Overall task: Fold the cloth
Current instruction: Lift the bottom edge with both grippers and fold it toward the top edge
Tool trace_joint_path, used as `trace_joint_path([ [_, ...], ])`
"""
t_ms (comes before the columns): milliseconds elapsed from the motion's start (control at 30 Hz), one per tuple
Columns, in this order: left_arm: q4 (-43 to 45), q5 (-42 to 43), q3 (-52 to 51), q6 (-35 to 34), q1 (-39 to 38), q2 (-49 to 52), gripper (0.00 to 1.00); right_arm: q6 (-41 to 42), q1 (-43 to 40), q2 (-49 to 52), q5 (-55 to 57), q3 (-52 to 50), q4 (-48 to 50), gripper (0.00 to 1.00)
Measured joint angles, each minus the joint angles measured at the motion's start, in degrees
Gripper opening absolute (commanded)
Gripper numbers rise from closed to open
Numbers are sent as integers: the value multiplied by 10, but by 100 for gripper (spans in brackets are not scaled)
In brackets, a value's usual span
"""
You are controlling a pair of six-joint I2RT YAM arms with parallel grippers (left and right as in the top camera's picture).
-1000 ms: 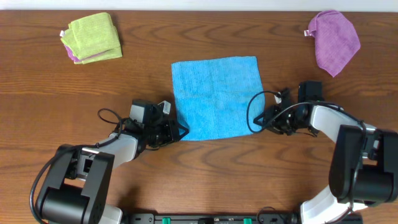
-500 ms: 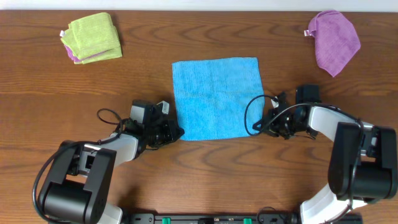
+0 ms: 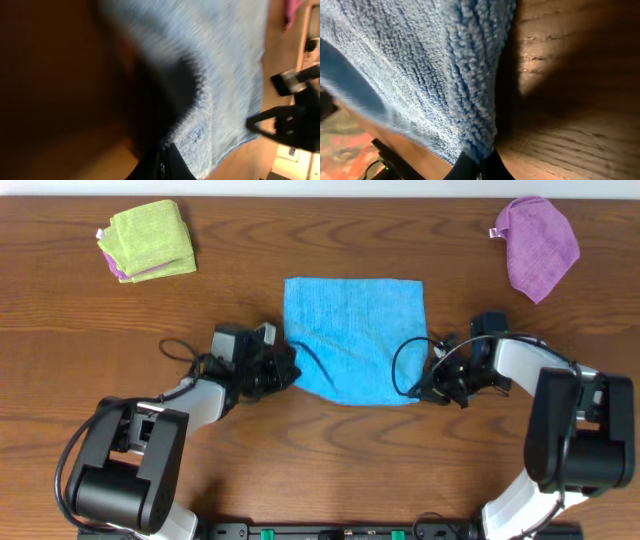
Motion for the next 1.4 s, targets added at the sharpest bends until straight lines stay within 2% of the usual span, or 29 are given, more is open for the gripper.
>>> trace_joint_path([
  [233, -91, -4, 76, 29, 6, 0, 6, -8, 2, 16, 66, 59, -42, 1],
  [367, -113, -6, 96, 47, 7, 0, 6, -10, 2, 23, 91, 102, -53, 2],
  [833, -116, -15, 100, 56, 9, 0, 6, -10, 39, 23, 98, 197, -98, 2],
  [1033, -117, -24, 134, 65, 9, 0, 6, -10, 47, 23, 101, 228, -101, 2],
  [1400, -90, -119, 163, 114, 9, 0, 6, -10, 50, 23, 111, 249, -15, 2],
])
